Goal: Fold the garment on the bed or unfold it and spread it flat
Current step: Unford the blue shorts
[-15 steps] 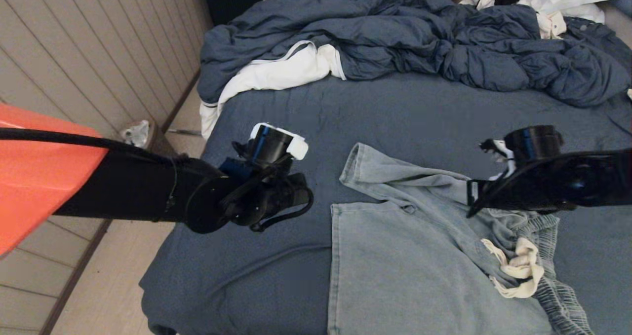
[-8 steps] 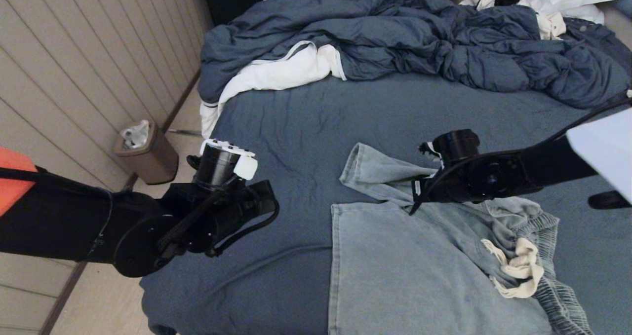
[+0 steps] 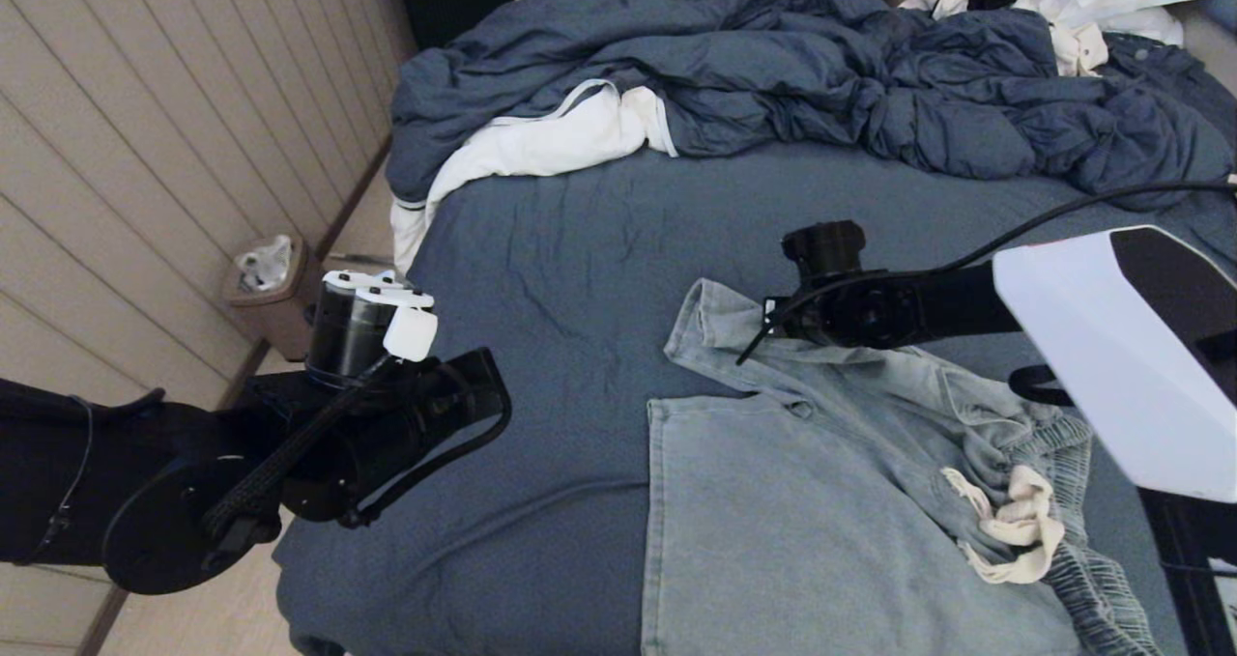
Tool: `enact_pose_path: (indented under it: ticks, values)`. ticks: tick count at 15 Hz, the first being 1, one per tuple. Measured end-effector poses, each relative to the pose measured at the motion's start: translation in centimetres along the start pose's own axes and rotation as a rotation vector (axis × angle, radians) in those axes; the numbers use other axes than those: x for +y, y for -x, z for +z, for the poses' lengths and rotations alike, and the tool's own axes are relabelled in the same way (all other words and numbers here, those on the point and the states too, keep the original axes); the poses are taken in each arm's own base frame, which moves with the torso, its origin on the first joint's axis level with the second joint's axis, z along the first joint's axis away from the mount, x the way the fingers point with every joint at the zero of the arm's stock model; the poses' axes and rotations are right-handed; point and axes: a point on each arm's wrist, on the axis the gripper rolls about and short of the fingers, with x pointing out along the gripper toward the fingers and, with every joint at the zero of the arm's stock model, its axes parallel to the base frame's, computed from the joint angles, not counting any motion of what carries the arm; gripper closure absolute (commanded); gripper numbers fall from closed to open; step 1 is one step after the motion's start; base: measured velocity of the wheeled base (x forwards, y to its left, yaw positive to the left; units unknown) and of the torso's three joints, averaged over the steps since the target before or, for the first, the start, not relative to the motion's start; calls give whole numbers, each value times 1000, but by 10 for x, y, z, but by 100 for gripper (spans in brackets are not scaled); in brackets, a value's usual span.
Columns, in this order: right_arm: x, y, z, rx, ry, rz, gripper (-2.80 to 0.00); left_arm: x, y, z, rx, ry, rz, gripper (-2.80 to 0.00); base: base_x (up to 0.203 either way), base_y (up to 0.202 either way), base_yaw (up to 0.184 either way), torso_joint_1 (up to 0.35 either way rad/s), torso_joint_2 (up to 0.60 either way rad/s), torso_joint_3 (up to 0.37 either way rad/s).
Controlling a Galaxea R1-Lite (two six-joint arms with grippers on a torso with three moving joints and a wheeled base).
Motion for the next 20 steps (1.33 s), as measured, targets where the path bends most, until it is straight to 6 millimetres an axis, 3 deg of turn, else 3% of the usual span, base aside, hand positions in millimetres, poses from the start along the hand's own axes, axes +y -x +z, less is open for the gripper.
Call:
enact_pose_path:
  ticks: [6, 9, 16, 20]
  values:
    - [29, -20, 19, -251, -95, -127, 0, 0, 0, 0, -12, 26, -9, 0, 0, 0, 0, 0, 0, 0]
    - [23, -22, 25, -343, -151, -234, 0, 0, -1, -1, -12, 26, -9, 0, 0, 0, 0, 0, 0, 0]
    - [-62, -30, 52, -369, -182, -394, 0, 1, -3, -4, -4, 23, -6, 0, 0, 0, 0, 0, 0, 0]
    - [-95, -8, 56, -301, -158, -381, 0, 2, -3, -5, 0, 22, -3, 0, 0, 0, 0, 0, 0, 0]
